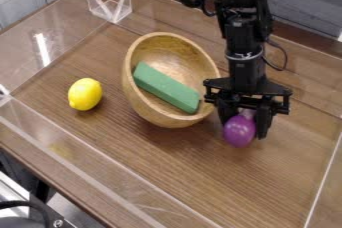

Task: Remove the purple eggplant from inside the brown bowl and put it on the table

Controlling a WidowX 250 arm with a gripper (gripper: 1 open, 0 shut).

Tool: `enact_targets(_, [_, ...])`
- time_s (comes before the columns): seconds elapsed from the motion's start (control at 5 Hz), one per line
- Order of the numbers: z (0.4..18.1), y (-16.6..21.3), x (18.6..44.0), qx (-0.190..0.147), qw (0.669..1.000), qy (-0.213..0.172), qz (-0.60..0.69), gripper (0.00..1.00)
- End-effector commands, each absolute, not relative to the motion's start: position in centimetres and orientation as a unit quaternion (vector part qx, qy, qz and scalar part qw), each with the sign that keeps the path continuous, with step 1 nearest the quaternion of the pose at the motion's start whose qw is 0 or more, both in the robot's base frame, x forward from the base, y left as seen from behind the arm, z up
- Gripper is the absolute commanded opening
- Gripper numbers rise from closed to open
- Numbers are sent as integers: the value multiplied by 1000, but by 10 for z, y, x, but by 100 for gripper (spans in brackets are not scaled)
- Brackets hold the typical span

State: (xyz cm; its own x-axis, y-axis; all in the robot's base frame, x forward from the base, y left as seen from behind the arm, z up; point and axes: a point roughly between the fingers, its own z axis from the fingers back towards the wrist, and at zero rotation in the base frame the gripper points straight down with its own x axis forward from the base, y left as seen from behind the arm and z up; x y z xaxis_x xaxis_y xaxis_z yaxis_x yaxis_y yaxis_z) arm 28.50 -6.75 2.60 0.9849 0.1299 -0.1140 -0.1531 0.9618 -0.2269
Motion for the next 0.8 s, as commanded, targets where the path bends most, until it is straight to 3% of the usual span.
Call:
enact_targets(0.0, [37,-63,286,-118,990,31,66,0])
enact_targets(0.6, [41,-57,272,-109,992,39,54,0])
